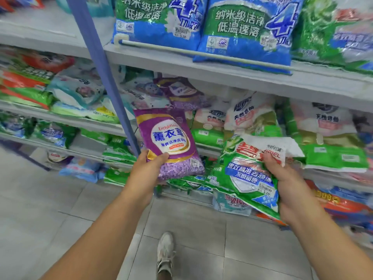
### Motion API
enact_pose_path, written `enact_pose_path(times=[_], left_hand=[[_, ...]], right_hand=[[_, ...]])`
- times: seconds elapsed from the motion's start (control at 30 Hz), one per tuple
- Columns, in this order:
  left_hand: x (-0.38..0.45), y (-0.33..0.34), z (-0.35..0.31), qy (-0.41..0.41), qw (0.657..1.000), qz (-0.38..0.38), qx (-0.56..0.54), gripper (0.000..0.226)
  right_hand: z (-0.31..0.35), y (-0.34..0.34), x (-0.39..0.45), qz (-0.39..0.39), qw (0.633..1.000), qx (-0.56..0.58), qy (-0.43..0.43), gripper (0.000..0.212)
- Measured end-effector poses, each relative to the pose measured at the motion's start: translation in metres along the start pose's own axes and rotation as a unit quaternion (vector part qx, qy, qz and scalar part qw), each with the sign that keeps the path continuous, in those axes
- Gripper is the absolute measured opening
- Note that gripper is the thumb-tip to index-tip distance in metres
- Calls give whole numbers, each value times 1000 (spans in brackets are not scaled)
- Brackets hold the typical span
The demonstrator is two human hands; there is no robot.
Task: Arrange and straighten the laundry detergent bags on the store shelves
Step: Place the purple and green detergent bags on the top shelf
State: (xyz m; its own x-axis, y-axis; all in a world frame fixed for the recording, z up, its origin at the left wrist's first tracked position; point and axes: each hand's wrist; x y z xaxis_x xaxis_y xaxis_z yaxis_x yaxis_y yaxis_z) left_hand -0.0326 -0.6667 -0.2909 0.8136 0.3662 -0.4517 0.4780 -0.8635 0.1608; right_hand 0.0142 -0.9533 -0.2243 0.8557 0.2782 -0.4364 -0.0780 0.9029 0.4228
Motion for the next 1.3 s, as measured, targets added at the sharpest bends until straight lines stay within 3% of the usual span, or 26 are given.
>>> enact_pose_path(times=[0.13, 0.3, 0.53, 0.67, 0.8, 1.0, 1.1, 1.3], left_hand=[[-19, 10, 11, -20, 999, -20, -28, 57], [-16, 29, -12, -19, 999, 16, -22, 33], [44, 54, -63, -35, 997, 63, 12, 42], [77, 69, -75, -32, 993, 104, 50, 71], [95, 79, -85, -44, 981, 128, 138, 39], [108, 66, -85, -72, 980, 139, 120, 33], [104, 63, -87, -75, 973, 166, 142, 41], [59, 43, -97, -31, 972, 174, 154, 33]], right_hand=[[-1, -11, -22, 3, 1000, -16, 3, 45], [19, -10, -36, 9, 1000, -14, -5, 38], [42, 19, -17, 6, 1000, 10, -8, 38], [43, 25, 4, -21, 999, 37, -23, 43], [41, 24, 17, -51, 996, 61, -36, 61], [41, 21, 15, -64, 996, 60, -34, 55], [42, 25, 9, -72, 996, 51, -26, 53], [56, 30, -17, -53, 998, 15, -15, 46]])
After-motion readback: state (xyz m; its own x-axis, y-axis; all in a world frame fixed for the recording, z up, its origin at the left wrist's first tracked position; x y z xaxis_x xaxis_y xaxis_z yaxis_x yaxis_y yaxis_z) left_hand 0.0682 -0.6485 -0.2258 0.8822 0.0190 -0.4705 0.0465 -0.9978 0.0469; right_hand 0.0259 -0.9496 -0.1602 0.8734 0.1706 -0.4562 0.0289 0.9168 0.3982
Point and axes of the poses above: each hand's wrist, its own x-axis towards the middle knuckle, its own y-axis out of the palm, z = x × y, and after that the axes turned 6 degrees about z, right-handed
